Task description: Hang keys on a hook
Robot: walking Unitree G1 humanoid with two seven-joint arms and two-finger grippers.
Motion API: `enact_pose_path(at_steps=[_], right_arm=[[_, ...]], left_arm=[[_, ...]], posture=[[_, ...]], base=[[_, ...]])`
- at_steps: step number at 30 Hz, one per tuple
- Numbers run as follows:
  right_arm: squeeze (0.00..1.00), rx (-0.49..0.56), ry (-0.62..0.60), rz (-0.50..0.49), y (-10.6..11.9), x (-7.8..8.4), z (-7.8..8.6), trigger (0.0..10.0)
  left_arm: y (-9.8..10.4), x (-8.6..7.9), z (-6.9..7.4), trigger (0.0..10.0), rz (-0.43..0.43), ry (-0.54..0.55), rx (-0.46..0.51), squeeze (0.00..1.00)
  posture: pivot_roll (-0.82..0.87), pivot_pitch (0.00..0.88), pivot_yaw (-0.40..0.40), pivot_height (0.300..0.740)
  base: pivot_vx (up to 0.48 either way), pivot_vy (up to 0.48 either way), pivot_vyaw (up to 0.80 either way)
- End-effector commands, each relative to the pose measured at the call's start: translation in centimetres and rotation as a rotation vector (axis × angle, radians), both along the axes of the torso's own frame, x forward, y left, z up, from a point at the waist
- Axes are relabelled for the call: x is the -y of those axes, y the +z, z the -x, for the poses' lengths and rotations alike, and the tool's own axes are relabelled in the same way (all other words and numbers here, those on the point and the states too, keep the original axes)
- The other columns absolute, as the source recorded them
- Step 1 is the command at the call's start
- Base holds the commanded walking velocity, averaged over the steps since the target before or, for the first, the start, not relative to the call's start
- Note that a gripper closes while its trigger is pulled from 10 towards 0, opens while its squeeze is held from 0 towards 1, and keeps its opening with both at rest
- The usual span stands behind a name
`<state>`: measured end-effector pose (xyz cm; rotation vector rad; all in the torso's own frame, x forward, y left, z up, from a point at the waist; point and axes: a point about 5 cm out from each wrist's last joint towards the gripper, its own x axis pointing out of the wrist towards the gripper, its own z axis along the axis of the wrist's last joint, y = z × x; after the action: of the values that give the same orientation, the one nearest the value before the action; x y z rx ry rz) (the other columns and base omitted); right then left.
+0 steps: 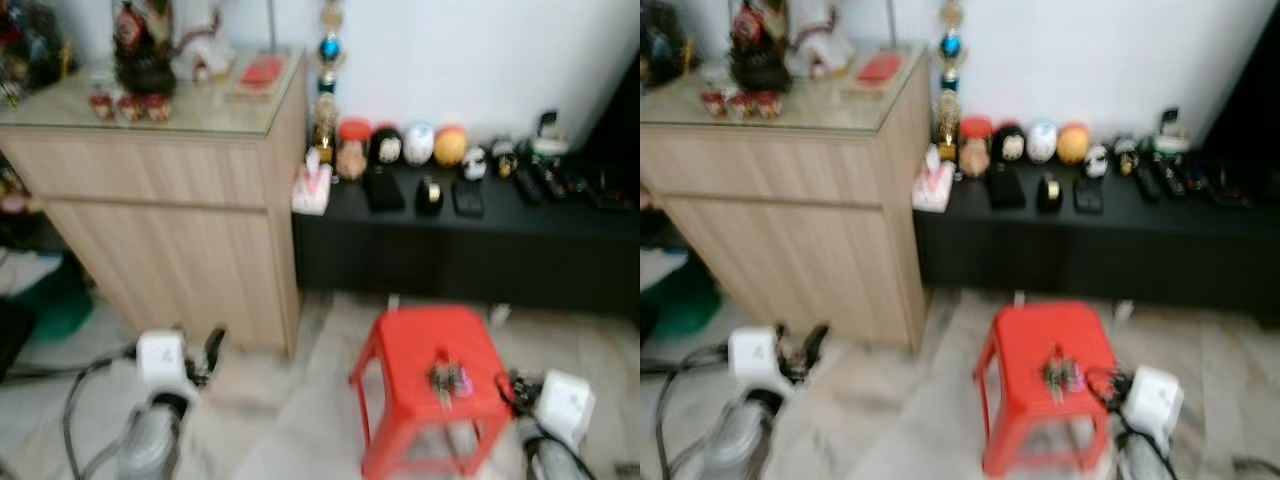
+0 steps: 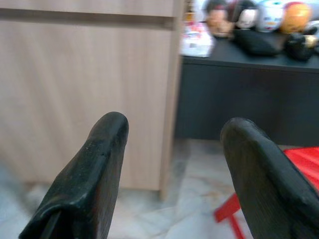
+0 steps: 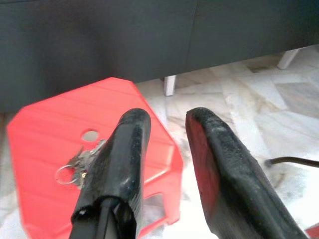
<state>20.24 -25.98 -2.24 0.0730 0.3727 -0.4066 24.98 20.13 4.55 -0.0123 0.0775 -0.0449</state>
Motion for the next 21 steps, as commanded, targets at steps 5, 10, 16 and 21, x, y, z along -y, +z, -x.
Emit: enact_pose_path(at_steps=[5,10,16,21], right_arm=[[0.0,0.03,0.012,-0.01,0.5,-0.7,-1.1,10.0],[0.0,0.026,0.009,-0.006,0.5,-0.5,-1.2,10.0],[0.0,0.041,0.007,0.0,0.9,-0.2,-1.8,10.0],[0.0,0.043,0.01,0.004,1.2,0.1,-2.1,10.0]], left_arm=[[-0.5,-0.8,0.6,10.0,-0.002,0.026,-0.026,0.0],[-0.6,-0.6,0.4,10.0,0.002,0.028,-0.026,0.0],[-0.6,-0.4,0.0,10.0,0.009,0.028,-0.024,0.0],[-0.8,0.1,-0.7,10.0,0.015,0.028,-0.029,0.0]], posture=[[-0.09,0.0,-0.038,0.74],[-0.09,0.0,-0.039,0.74],[-0.11,0.0,-0.041,0.74],[-0.13,0.0,-0.043,0.74]], base=[[0.335,0.0,0.0],[0.339,0.0,0.0],[0.342,0.0,0.0],[0.127,0.0,0.0]])
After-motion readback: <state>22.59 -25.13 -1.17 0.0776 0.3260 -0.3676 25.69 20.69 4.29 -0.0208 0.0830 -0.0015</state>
